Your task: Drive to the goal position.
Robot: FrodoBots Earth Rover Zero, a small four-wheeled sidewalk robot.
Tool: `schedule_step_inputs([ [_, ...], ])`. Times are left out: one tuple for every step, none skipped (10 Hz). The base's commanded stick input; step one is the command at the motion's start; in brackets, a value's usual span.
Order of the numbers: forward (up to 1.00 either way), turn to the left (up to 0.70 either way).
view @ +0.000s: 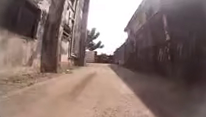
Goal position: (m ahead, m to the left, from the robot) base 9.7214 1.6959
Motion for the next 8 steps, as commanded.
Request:
schedule_step_inputs([
  [0.6,0.0],
  [0.6,0.0],
  [0.6,0.0],
  [0.6,0.0],
  [0.6,0.0],
  [0.6,0.0],
  [0.6,0.0],
  [0.6,0.0],
])
